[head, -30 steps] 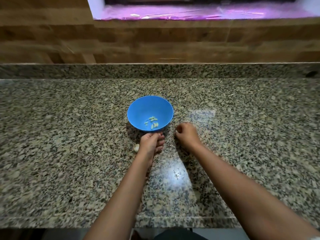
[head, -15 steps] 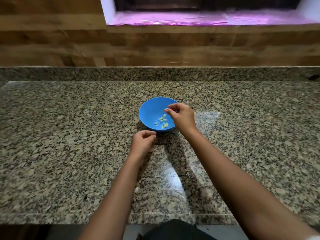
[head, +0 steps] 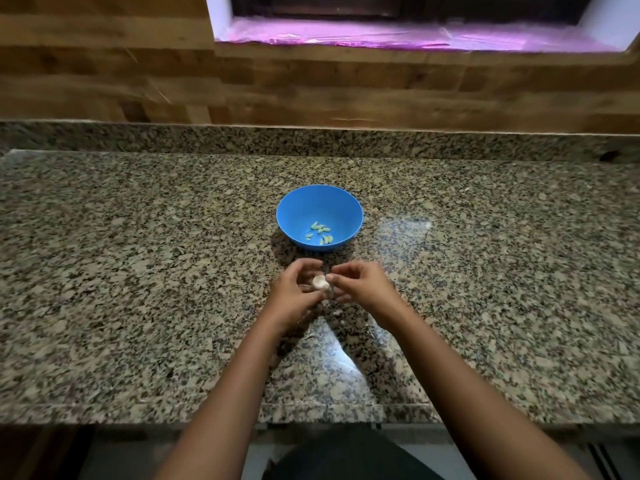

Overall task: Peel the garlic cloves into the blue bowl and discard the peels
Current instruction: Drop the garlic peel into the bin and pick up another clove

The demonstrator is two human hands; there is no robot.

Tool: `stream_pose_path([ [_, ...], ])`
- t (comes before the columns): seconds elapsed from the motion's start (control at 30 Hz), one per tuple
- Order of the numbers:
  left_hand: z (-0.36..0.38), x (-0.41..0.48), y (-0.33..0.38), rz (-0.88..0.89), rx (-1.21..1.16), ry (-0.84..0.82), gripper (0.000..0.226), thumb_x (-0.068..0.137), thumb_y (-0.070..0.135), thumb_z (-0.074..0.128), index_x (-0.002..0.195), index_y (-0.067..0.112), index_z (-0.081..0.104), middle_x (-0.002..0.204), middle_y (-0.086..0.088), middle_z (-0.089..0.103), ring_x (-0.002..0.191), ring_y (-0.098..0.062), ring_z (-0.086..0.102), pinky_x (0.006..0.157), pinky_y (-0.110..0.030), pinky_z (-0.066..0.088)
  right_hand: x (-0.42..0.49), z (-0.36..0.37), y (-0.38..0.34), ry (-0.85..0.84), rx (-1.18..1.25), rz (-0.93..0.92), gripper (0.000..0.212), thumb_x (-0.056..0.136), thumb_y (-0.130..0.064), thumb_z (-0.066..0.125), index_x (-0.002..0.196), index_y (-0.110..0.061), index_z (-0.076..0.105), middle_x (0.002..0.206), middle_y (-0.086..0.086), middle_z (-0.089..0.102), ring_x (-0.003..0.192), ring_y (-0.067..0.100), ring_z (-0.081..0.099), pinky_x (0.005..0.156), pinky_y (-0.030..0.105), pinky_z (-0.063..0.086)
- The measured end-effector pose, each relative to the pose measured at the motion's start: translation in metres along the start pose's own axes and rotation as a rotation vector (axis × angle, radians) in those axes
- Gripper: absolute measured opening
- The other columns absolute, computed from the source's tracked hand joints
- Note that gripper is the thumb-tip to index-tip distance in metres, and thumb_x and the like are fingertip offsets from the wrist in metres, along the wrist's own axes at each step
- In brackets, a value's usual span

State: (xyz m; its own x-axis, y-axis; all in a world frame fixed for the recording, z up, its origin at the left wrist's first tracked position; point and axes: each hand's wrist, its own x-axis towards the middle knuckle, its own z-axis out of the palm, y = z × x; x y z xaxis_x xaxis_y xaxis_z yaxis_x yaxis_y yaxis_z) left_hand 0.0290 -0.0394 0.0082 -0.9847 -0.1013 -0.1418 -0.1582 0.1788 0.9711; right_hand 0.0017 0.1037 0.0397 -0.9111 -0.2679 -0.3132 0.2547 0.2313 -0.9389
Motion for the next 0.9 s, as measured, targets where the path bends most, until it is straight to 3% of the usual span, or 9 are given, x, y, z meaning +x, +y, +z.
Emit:
stream_pose_path([
  [0.13,0.007,0.001,0.015,0.092,-0.080,-0.040,0.046,0.077,-0.003,0.071,0.108,0.028,0.055,0.107,-0.003,0.063,0.101,-0.012,0.063,0.089,-0.025,0.052,-0.005,-0.001,-0.001,-0.016,0.138,-0.026,0.004,0.087,-0.003,0.062,0.087,-0.005,0.066,0.078,0.008,0.066,0.064,0.013,0.061,0.055,0.019,0.052],
  [0.33,0.008,-0.004,0.014,0.040,-0.241,0.026,0.036,0.077,0.002,0.072,0.112,0.001,0.063,0.101,-0.010,0.070,0.094,-0.019,0.067,0.079,-0.023,0.055,-0.006,-0.002,0.001,0.059,0.255,-0.073,0.014,0.087,-0.007,0.063,0.097,0.002,0.066,0.087,0.015,0.070,0.074,0.019,0.067,0.065,0.026,0.056],
  [0.57,0.003,-0.004,0.016,-0.030,-0.509,0.059,0.022,0.087,-0.004,0.057,0.108,-0.003,0.064,0.097,-0.011,0.070,0.084,-0.014,0.068,0.076,-0.022,0.056,-0.006,-0.003,-0.002,-0.043,0.450,-0.053,0.011,0.087,0.003,0.056,0.093,0.002,0.065,0.077,0.014,0.069,0.063,0.017,0.066,0.066,0.025,0.057],
  [0.77,0.002,-0.002,0.018,-0.088,-0.475,0.030,0.023,0.089,-0.004,0.055,0.111,-0.006,0.061,0.101,-0.018,0.068,0.084,-0.018,0.067,0.077,-0.024,0.057,-0.004,0.002,0.001,0.041,0.342,-0.094,0.012,0.083,-0.001,0.064,0.094,0.001,0.068,0.091,0.020,0.070,0.080,0.026,0.066,0.075,0.029,0.057],
  [0.9,0.000,0.001,0.015,-0.079,-0.379,0.067,0.025,0.087,-0.001,0.060,0.111,-0.009,0.062,0.096,-0.016,0.069,0.081,-0.017,0.066,0.075,-0.023,0.056,-0.005,0.004,0.001,0.012,0.361,-0.068,0.007,0.084,-0.003,0.064,0.090,-0.003,0.068,0.088,0.017,0.071,0.080,0.023,0.068,0.078,0.029,0.056],
])
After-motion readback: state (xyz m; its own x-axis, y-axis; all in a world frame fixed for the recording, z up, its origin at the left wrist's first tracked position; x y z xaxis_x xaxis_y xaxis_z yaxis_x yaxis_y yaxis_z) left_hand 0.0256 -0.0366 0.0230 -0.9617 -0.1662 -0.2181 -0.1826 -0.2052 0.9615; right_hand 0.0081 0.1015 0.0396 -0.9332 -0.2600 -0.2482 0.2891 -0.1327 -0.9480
